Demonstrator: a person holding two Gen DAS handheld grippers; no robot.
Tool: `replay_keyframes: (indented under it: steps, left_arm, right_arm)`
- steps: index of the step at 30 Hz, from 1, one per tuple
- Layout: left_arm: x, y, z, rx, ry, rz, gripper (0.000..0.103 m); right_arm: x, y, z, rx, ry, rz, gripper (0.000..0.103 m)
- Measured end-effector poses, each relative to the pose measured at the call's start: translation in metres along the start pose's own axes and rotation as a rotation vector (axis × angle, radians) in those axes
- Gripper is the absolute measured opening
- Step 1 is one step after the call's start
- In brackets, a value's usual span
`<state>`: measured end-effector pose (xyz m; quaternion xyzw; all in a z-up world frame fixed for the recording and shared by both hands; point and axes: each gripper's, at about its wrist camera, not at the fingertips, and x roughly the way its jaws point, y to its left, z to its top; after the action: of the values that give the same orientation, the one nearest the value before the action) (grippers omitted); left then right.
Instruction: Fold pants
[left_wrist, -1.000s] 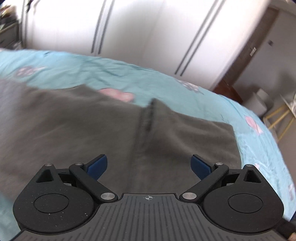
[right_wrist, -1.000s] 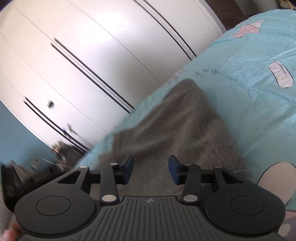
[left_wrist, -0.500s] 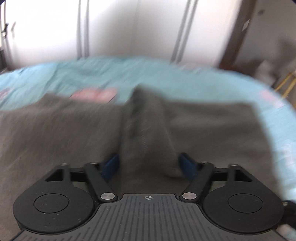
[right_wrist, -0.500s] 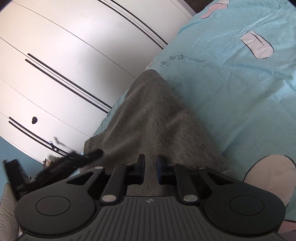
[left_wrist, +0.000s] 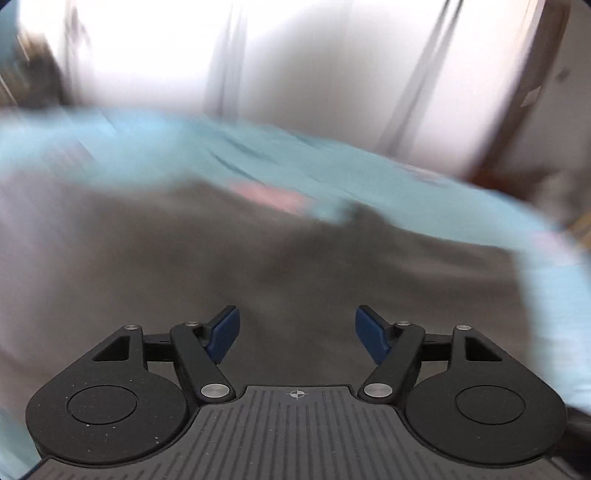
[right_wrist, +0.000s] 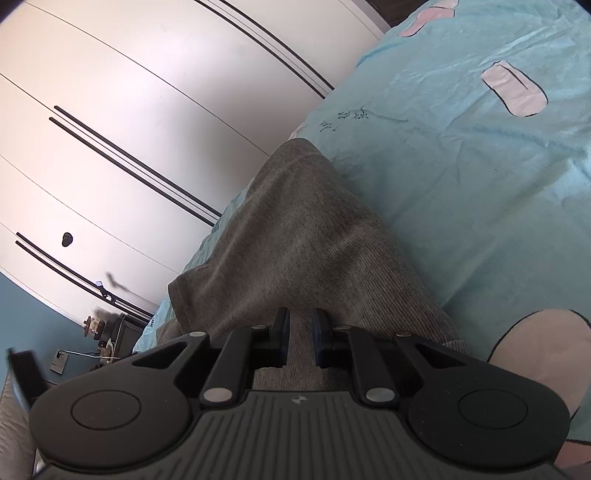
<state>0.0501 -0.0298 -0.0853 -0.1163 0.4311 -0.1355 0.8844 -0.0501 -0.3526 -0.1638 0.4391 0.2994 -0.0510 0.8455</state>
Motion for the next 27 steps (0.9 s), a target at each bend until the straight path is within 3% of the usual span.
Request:
replay_keyframes:
  steps: [1, 3, 6, 7, 27]
  left_arm:
    - [-0.002, 0.0, -0.003, -0.018, 0.045, -0.047, 0.08]
    - [0.0, -0.007, -0.013, 0.022, 0.125, -0.03, 0.082]
    - [0.019, -0.013, -0.027, 0.148, 0.242, 0.123, 0.078]
    - [0.024, -0.012, -0.03, 0.144, 0.268, 0.16, 0.078]
    - [-0.018, 0.02, -0.034, 0.007, 0.219, 0.226, 0.075]
  right_arm:
    - [0.0, 0.0, 0.0, -0.002, 0.0, -0.001, 0.013]
    - [-0.001, -0.001, 0.0, -0.001, 0.0, 0.001, 0.013]
    - [-0.002, -0.001, -0.001, 0.001, -0.001, 0.006, 0.013]
    - [-0.002, -0.001, -0.001, -0.002, -0.002, 0.007, 0.013]
    - [-0.004, 0.01, -0.01, -0.148, -0.009, -0.041, 0.013]
